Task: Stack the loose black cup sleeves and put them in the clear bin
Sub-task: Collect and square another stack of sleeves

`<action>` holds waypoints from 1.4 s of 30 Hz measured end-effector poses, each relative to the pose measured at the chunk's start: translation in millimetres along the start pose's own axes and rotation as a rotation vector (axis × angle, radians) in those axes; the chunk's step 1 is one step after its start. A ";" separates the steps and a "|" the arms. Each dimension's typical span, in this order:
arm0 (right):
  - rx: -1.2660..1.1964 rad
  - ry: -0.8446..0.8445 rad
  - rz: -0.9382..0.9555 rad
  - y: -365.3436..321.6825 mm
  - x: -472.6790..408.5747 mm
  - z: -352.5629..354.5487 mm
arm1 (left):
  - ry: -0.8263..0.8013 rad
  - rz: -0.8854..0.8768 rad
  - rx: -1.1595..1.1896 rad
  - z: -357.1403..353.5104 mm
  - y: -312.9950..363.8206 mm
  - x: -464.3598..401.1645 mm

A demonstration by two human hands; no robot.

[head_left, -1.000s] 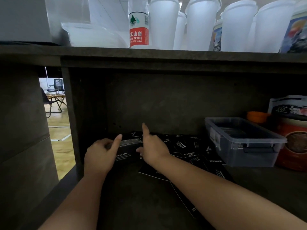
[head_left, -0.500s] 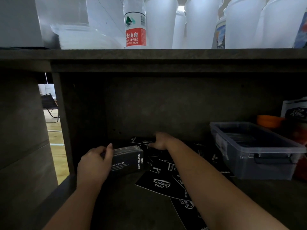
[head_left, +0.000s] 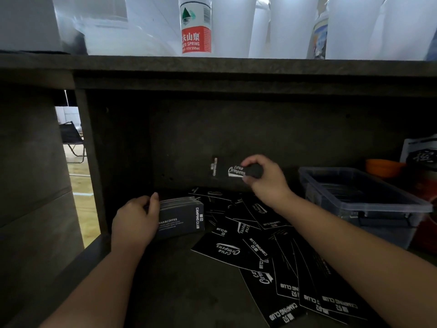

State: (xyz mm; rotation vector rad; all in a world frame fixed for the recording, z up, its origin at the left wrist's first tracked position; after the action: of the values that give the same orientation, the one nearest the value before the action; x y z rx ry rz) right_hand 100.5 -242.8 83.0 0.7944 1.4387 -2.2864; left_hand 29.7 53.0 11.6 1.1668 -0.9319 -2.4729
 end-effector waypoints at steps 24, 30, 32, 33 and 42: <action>0.780 -0.351 -0.036 -23.2 59.8 -95.5 | -0.053 0.105 0.281 5.0 -1.2 8.7; 0.830 -0.280 0.181 -31.7 66.8 -66.3 | -0.008 -0.022 0.077 3.2 0.7 2.4; 0.826 -0.231 0.047 -7.5 54.9 -26.6 | -0.002 -0.033 0.072 1.6 -0.7 0.5; 0.839 -0.248 -0.058 8.9 51.9 -8.7 | 0.004 -0.031 0.072 1.5 -0.5 0.1; 0.841 -0.478 -0.248 48.4 63.0 24.0 | -0.002 0.006 0.088 1.6 -2.1 -0.2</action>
State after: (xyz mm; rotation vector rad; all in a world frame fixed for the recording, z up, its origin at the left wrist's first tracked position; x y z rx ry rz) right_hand 70.0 -284.3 17.9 0.2012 0.3508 -3.0136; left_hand 28.6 55.4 11.1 1.1868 -1.0536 -2.4513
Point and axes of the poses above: each hand's wrist, its own x-axis away from the middle knuckle, its own z-axis out of the back of the hand, y = z × x, the point moved 8 cm from there along -x, towards the middle knuckle, and after that the axes turned 4 degrees about y, right-handed, at the moved point
